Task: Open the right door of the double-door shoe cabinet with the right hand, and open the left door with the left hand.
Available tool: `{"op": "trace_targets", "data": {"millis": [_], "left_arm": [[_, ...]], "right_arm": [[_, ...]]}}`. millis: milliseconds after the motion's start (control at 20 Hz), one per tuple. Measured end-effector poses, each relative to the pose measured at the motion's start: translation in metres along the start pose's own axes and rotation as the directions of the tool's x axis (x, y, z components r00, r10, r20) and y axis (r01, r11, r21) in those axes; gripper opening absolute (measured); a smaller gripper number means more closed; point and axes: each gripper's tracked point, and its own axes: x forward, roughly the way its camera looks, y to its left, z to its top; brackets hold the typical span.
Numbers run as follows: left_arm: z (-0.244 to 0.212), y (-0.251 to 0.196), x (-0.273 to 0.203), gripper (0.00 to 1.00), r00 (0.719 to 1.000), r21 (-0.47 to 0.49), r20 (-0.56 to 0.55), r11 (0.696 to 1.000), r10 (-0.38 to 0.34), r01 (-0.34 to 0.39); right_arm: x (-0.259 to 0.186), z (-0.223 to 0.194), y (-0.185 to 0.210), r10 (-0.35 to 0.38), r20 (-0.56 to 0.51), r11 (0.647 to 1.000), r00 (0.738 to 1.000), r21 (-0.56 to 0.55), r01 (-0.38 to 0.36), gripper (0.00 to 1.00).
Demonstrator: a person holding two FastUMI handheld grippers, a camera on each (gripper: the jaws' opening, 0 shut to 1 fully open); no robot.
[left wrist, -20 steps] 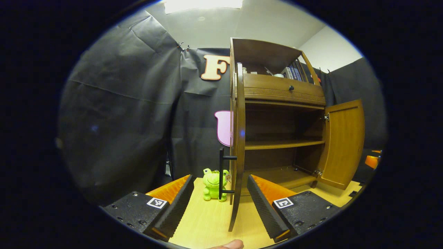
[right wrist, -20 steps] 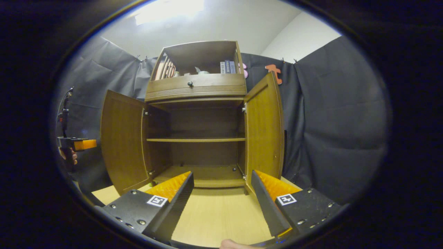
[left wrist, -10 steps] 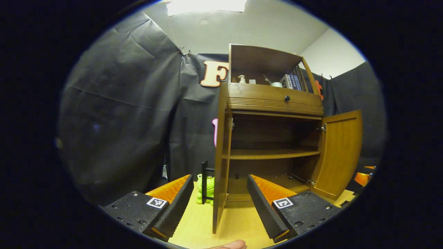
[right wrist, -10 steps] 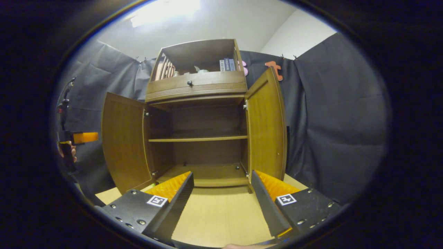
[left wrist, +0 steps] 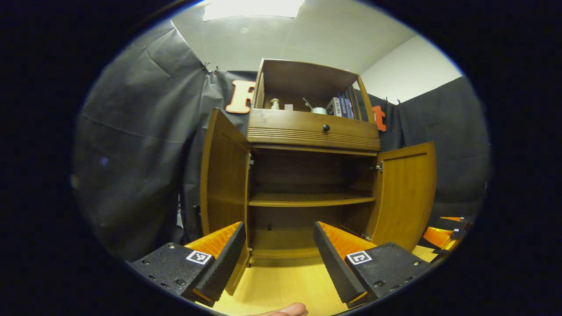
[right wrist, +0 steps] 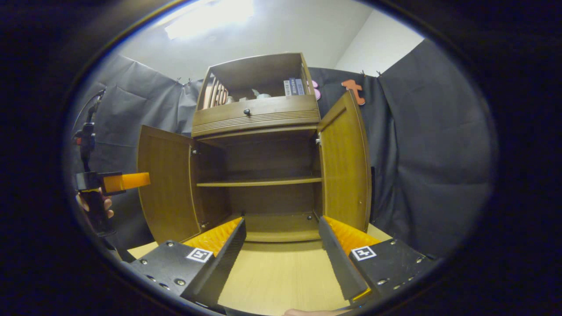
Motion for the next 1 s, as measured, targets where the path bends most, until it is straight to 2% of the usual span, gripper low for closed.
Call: {"op": "trace_targets", "data": {"millis": [200,300,350,400,450,500,600,650,850,900,1000], "left_arm": [[-0.015,-0.024,0.016,0.92,0.999,-0.001,-0.03,1.0,-0.017,0.017],[-0.022,-0.034,0.024,0.96,0.999,-0.001,-0.039,1.0,-0.015,0.015],[-0.028,-0.038,0.028,0.92,0.999,0.001,-0.043,1.0,-0.008,0.008],[-0.032,-0.041,0.032,0.96,0.999,0.0,-0.045,1.0,-0.002,0.002],[-0.038,-0.046,0.036,0.92,0.999,-0.006,-0.055,1.0,0.001,-0.001],[-0.044,-0.051,0.039,0.96,0.998,-0.02,-0.066,1.0,-0.001,-0.001],[-0.054,-0.062,0.039,0.92,0.996,-0.029,-0.086,1.0,-0.01,0.008],[-0.056,-0.065,0.04,0.96,0.996,-0.023,-0.087,1.0,-0.008,0.006],[-0.056,-0.069,0.038,0.96,0.999,0.007,-0.051,1.0,0.019,-0.019],[-0.057,-0.072,0.037,0.92,0.999,0.01,-0.049,1.0,0.014,-0.013],[-0.064,-0.076,0.036,0.96,0.998,0.018,-0.059,1.0,0.005,-0.004]], "right_arm": [[0.003,0.0,-0.005,-0.004,0.007,1.0,1.0,-0.008,0.004,0.98],[0.006,-0.004,-0.008,-0.01,-0.003,1.0,1.0,-0.014,0.01,0.99],[0.007,-0.005,-0.013,-0.022,-0.005,0.999,1.0,-0.023,0.022,0.98],[0.009,-0.006,-0.016,-0.037,-0.009,0.999,0.999,-0.029,0.037,0.99],[0.01,-0.007,-0.018,-0.044,-0.01,0.999,0.999,-0.031,0.044,0.99],[0.012,-0.007,-0.015,-0.036,-0.01,0.999,0.999,-0.03,0.036,0.99],[0.012,-0.002,-0.01,-0.017,0.003,1.0,1.0,-0.02,0.017,0.99],[0.012,0.002,-0.009,-0.014,0.013,1.0,1.0,-0.015,0.014,0.98],[0.011,0.003,-0.006,0.011,0.025,1.0,1.0,-0.015,-0.011,0.98],[0.011,-0.001,-0.004,0.016,0.019,1.0,1.0,-0.015,-0.016,0.98],[0.012,-0.007,-0.006,0.02,0.005,1.0,1.0,-0.023,-0.02,0.98]]}}
